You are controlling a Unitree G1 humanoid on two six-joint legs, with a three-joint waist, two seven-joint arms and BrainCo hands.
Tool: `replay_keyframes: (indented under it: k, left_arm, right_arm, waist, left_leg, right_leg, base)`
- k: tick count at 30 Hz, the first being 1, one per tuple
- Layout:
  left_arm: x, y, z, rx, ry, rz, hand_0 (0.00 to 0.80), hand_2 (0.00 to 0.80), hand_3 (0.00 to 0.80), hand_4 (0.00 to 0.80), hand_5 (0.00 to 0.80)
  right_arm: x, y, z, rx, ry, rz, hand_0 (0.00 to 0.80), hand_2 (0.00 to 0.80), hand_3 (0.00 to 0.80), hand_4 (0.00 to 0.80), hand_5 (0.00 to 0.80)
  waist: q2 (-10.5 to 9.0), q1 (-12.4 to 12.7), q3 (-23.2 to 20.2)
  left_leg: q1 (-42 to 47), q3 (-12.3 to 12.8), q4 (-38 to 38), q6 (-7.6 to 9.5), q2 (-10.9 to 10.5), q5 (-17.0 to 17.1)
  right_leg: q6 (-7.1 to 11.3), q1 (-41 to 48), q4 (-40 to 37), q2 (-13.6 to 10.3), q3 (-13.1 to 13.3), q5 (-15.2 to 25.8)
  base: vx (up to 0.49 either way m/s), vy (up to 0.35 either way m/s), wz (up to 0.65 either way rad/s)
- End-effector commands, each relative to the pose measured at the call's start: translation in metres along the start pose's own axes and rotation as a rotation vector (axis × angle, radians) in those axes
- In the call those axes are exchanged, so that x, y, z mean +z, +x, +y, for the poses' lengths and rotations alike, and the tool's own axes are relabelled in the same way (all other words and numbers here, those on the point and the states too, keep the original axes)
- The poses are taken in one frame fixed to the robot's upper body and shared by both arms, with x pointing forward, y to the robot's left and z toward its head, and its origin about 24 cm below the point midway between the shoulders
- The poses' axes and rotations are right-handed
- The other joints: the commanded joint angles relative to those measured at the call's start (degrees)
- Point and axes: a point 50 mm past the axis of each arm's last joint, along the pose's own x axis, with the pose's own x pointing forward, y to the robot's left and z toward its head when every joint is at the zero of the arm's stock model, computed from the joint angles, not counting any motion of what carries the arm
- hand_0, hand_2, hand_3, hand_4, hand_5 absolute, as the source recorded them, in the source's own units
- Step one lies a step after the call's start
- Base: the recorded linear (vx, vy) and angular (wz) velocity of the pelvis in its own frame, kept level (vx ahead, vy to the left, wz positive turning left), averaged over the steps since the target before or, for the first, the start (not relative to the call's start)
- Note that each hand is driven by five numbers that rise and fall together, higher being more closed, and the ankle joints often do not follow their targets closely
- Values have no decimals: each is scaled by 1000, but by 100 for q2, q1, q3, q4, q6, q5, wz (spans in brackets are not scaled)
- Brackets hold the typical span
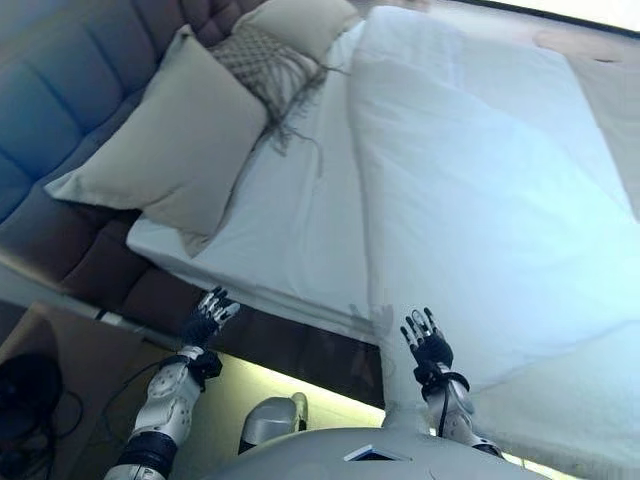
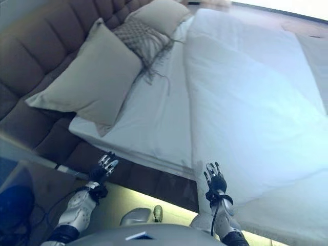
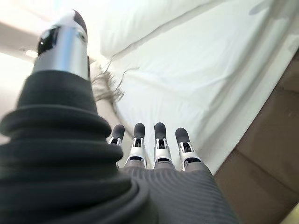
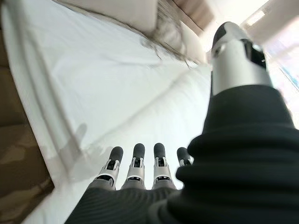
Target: Make the bed neatly
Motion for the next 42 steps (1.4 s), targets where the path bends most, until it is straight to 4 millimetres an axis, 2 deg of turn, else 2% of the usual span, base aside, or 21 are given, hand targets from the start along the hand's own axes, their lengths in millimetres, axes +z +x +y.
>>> replay_keyframes:
  k: [1, 5, 9, 12, 14, 16, 17, 18, 21, 25, 28, 33, 38, 42]
  left_arm:
    - [31, -1, -1, -25, 8, -165, 0, 0, 0, 0, 0]
    - [30, -6, 11, 15, 4, -169, 0, 0, 0, 0, 0]
    - [33, -1, 9, -6, 30, -156, 0, 0, 0, 0, 0]
    - [40, 4, 6, -44, 58, -162, 0, 0, 0, 0, 0]
    - [40, 6, 2, -71, 59, -159, 0, 0, 0, 0, 0]
    - [43, 14, -9, -109, 52, -176, 0, 0, 0, 0, 0]
    - [50, 21, -17, -137, 62, -206, 0, 0, 0, 0, 0]
    - [59, 29, -24, -162, 67, -238, 0, 0, 0, 0, 0]
    - [75, 43, -40, -208, 71, -291, 0, 0, 0, 0, 0]
    - [95, 42, -50, -245, 96, -350, 0, 0, 0, 0, 0]
    - [108, 43, -57, -259, 109, -381, 0, 0, 0, 0, 0]
    - [112, 42, -60, -271, 88, -390, 0, 0, 0, 0, 0]
    - [106, 37, -58, -272, 75, -378, 0, 0, 0, 0, 0]
    - [110, 35, -57, -282, 73, -393, 0, 0, 0, 0, 0]
  right_arm:
    - [24, 5, -8, 2, -26, -91, 0, 0, 0, 0, 0]
    - [23, 1, -27, -101, -3, -94, 0, 0, 0, 0, 0]
    - [33, 0, -52, -237, -6, -126, 0, 0, 0, 0, 0]
    - [38, -2, -66, -318, 36, -143, 0, 0, 0, 0, 0]
    - [43, -5, -84, -388, 100, -152, 0, 0, 0, 0, 0]
    - [56, -2, -98, -429, 210, -190, 0, 0, 0, 0, 0]
    - [65, 2, -99, -422, 277, -223, 0, 0, 0, 0, 0]
    - [74, 8, -99, -418, 304, -247, 0, 0, 0, 0, 0]
    - [95, 15, -101, -478, 300, -276, 0, 0, 0, 0, 0]
    - [126, 9, -118, -542, 384, -338, 0, 0, 0, 0, 0]
    - [150, 5, -126, -542, 483, -415, 0, 0, 0, 0, 0]
    - [192, -2, -131, -586, 541, -487, 0, 0, 0, 0, 0]
    - [211, -26, -153, -674, 574, -532, 0, 0, 0, 0, 0]
    - [236, -35, -155, -670, 580, -586, 0, 0, 0, 0, 0]
  waist:
    - [-136, 68, 84]
    - [-210, 28, 24]
    - [-187, 18, 23]
    - [-190, 0, 110]
    - [-150, -37, 244]
    - [-10, 0, 404]
    - [63, 29, 561]
    - [135, 28, 723]
    - [250, 0, 1082]
    - [284, 95, 1455]
    - [358, 149, 1666]
    - [533, 208, 1812]
    - [647, 286, 1884]
    - [784, 288, 1973]
  left_leg:
    - [-184, -424, 145, -30, -118, -161]
    - [11, -366, 1, -91, 47, -264]
    - [10, -419, 19, -198, 230, -240]
    - [-187, -366, 403, -288, 376, -321]
    - [-347, -316, 776, -378, 614, -375]
    - [-520, -544, 614, -545, 884, -95]
    - [-728, -701, 577, -613, 985, 22]
    - [-919, -739, 591, -631, 1021, 48]
    - [-1425, -709, 921, -644, 950, -19]
    - [-2098, -647, 1527, -661, 803, -183]
    - [-2465, -661, 1689, -672, 684, -162]
    - [-2690, -698, 1742, -680, 578, -138]
    - [-2788, -799, 1901, -670, 477, -201]
    - [-2905, -779, 1852, -666, 419, -145]
  right_leg:
    - [-20, -115, -705, 205, 15, 1284]
    - [122, -99, -1000, 282, -43, 1346]
    - [154, 16, -1035, 391, -43, 1217]
    - [144, -55, -904, 410, -153, 1078]
    - [104, -173, -687, 392, -224, 1014]
    - [39, -364, -462, 419, -198, 942]
    - [17, -534, -335, 396, -159, 888]
    - [17, -766, -173, 317, -153, 852]
    - [114, -1524, 480, -84, -61, 867]
    - [238, -1949, 756, -413, -65, 961]
    - [276, -2124, 768, -508, -89, 987]
    - [247, -2381, 1050, -577, -55, 811]
    - [190, -2545, 1385, -594, 12, 596]
    - [195, -2674, 1375, -604, 68, 578]
  base:
    - [135, -162, 7]
    - [145, -200, 13]
    - [123, -203, 8]
    - [17, -155, 22]
    - [18, -41, 21]
    - [-147, 60, 23]
    - [-357, 113, 25]
    - [-397, 140, 24]
    - [-224, 138, 23]
    - [-116, 7, 1]
    - [-111, -37, 13]
    - [-21, 18, 11]
    - [33, 21, -2]
    - [11, 11, 3]
